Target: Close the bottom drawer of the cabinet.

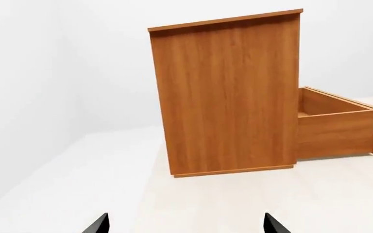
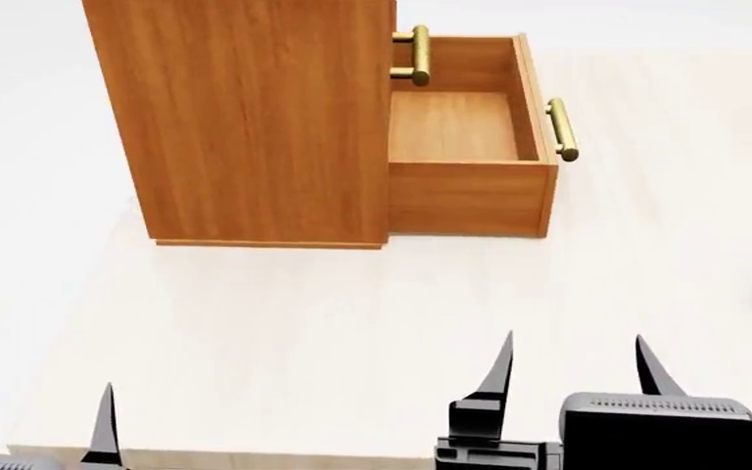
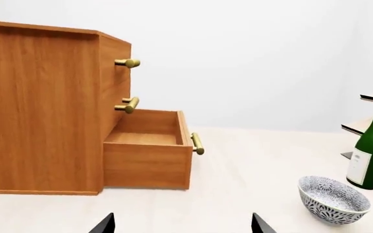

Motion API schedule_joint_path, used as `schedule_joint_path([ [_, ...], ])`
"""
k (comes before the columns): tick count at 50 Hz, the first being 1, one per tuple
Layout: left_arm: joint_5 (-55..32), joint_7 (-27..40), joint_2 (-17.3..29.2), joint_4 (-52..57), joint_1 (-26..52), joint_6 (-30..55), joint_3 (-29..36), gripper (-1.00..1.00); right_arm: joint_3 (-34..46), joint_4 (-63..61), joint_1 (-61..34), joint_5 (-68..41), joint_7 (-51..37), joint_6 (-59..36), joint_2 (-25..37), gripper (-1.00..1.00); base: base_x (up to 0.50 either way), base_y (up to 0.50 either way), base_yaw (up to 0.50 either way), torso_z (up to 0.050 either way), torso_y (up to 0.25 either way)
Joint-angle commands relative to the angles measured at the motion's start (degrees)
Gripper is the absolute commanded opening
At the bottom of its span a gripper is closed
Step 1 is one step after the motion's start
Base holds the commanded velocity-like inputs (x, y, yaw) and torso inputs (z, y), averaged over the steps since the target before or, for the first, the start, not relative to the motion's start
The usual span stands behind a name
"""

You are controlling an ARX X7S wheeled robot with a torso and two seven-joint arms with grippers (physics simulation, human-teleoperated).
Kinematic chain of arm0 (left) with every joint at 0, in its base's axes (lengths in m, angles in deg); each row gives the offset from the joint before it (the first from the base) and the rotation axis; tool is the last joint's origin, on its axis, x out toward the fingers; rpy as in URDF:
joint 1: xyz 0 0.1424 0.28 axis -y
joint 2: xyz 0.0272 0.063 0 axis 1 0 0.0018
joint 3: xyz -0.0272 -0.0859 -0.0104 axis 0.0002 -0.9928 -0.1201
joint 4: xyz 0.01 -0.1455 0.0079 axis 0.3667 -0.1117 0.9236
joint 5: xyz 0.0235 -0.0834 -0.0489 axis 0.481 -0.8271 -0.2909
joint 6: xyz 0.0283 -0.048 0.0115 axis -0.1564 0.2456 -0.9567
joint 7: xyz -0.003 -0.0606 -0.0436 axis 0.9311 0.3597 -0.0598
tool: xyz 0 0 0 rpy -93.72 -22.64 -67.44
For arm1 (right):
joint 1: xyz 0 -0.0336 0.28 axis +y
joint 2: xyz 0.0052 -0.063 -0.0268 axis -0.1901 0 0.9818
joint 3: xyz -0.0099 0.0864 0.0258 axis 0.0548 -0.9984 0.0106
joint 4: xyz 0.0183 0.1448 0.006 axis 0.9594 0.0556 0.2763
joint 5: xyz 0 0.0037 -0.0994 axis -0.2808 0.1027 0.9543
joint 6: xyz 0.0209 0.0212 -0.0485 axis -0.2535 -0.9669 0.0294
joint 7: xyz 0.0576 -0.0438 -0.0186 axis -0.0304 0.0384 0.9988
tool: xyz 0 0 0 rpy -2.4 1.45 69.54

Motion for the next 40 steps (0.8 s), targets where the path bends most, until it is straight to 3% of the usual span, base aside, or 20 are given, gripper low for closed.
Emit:
schedule_joint_path([
  [1, 0.92, -0.39, -1.15, -0.57, 0.30, -1.39, -1.40, 1.00, -1.47, -0.08, -0.21, -0.03, 1.69, 0.08, -0.81, 1.00, 0.00, 0.00, 0.00, 0.000, 0.000],
  [7, 0.73, -0.19, -1.05, -0.38, 0.59, -1.04, -1.20, 1.00, -1.61, -0.73, -0.18, -0.95, 2.49, 0.47, -0.28, 1.00, 0.10, 0.00, 0.00, 0.000, 0.000],
  [40, -0.07, 0.92, -0.24, -0.33, 0.05, -1.60, -0.75, 1.00, -0.90, -0.36, -0.17, -1.66, 1.79, 1.04, 0.49, 1.00, 0.50, 0.00, 0.00, 0.000, 0.000],
])
